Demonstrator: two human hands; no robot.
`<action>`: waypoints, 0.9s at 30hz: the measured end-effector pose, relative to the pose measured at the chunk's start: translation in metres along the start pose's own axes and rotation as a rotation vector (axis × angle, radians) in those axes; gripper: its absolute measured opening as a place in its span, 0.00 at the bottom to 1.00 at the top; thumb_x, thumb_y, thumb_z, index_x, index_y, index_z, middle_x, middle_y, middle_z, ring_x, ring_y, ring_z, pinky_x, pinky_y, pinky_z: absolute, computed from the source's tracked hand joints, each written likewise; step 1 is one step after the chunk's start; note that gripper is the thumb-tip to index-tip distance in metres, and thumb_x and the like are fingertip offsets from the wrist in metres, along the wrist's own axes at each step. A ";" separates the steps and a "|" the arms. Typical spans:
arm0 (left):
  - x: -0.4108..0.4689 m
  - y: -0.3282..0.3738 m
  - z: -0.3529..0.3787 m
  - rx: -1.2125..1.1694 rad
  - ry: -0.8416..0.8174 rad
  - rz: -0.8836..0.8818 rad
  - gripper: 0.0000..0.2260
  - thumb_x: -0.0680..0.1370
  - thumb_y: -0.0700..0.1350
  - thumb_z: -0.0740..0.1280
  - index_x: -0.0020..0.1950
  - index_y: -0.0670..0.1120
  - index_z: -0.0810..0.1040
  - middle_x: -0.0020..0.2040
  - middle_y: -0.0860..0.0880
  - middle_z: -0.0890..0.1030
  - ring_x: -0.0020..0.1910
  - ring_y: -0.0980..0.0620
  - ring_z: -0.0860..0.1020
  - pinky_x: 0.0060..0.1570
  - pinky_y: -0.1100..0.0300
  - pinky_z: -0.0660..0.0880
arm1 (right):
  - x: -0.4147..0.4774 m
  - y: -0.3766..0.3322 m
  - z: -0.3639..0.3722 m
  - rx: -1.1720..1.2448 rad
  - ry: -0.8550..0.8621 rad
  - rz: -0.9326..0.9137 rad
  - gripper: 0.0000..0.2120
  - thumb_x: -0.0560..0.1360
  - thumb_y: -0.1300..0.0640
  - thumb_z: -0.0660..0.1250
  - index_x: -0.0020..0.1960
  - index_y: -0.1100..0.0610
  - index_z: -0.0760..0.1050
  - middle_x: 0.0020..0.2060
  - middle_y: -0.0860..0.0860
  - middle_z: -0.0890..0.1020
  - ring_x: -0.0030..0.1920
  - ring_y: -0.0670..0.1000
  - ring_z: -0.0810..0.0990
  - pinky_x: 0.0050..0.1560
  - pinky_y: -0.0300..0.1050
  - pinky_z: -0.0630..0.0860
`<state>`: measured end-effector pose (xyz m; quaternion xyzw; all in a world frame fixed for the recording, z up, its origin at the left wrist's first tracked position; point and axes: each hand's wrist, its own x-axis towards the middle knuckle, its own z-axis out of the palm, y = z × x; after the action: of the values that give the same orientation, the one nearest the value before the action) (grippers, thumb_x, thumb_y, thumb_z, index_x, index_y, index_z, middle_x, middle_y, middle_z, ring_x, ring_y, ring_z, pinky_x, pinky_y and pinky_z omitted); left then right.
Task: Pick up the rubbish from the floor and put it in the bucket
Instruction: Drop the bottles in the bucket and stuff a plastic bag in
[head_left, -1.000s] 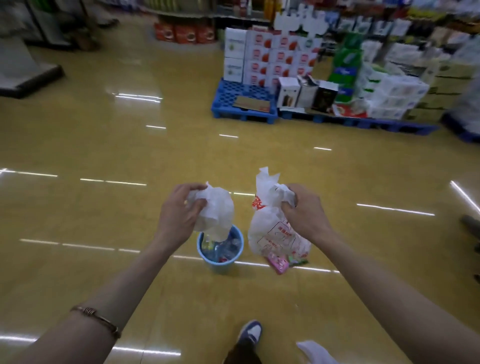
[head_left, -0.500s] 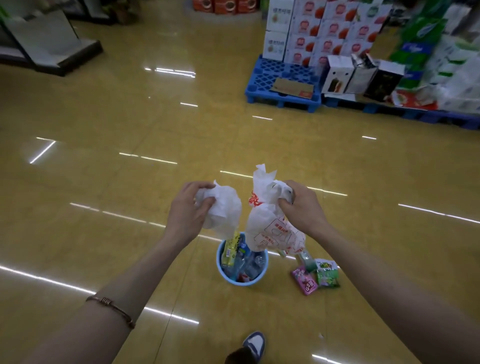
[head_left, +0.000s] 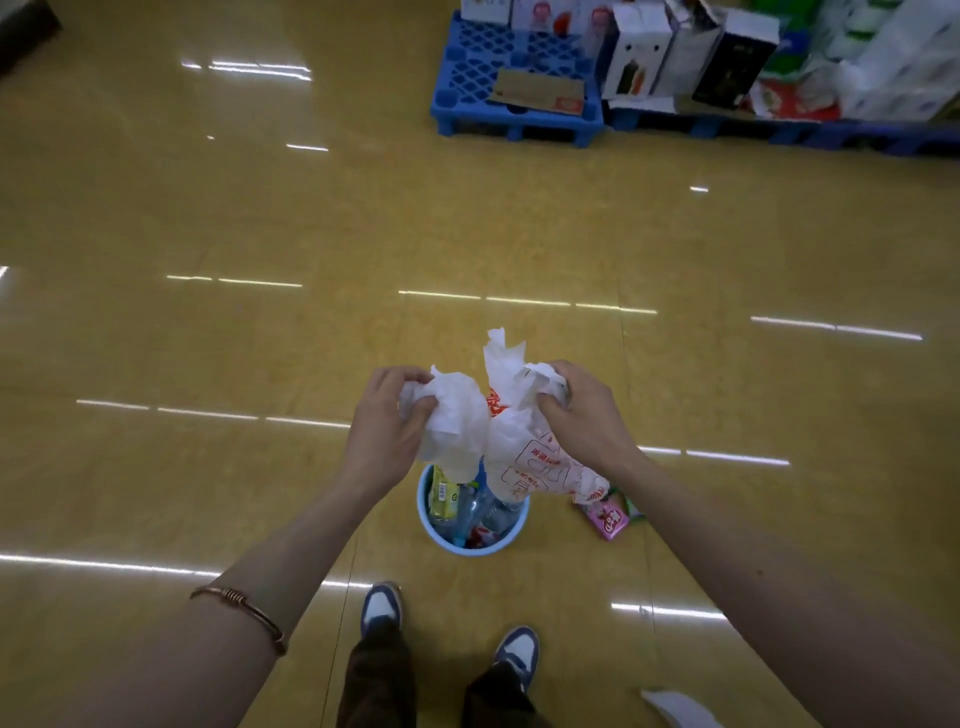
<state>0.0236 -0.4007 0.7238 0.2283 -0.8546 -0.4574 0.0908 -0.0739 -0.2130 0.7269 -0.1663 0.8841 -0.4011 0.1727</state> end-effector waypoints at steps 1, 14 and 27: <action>0.004 -0.007 0.007 0.009 -0.023 0.004 0.09 0.77 0.40 0.64 0.57 0.44 0.75 0.54 0.53 0.70 0.52 0.57 0.69 0.50 0.64 0.64 | 0.002 0.006 0.005 0.008 0.011 0.025 0.12 0.78 0.62 0.60 0.60 0.58 0.74 0.51 0.52 0.76 0.50 0.50 0.73 0.49 0.40 0.66; 0.053 -0.158 0.087 0.119 -0.216 0.007 0.04 0.79 0.38 0.60 0.52 0.40 0.69 0.53 0.46 0.65 0.49 0.53 0.65 0.46 0.71 0.59 | 0.032 0.128 0.135 0.473 0.130 0.476 0.12 0.78 0.62 0.59 0.59 0.54 0.74 0.50 0.54 0.82 0.51 0.55 0.81 0.53 0.51 0.76; 0.045 -0.289 0.210 0.088 -0.450 0.062 0.06 0.79 0.40 0.62 0.48 0.41 0.65 0.50 0.47 0.64 0.44 0.58 0.66 0.46 0.75 0.62 | 0.062 0.274 0.255 1.108 0.197 0.793 0.06 0.79 0.64 0.62 0.54 0.61 0.76 0.38 0.52 0.84 0.36 0.47 0.83 0.32 0.40 0.79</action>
<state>-0.0040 -0.4048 0.3648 0.0978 -0.8790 -0.4562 -0.0981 -0.0600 -0.2355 0.3488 0.3198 0.5542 -0.7137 0.2850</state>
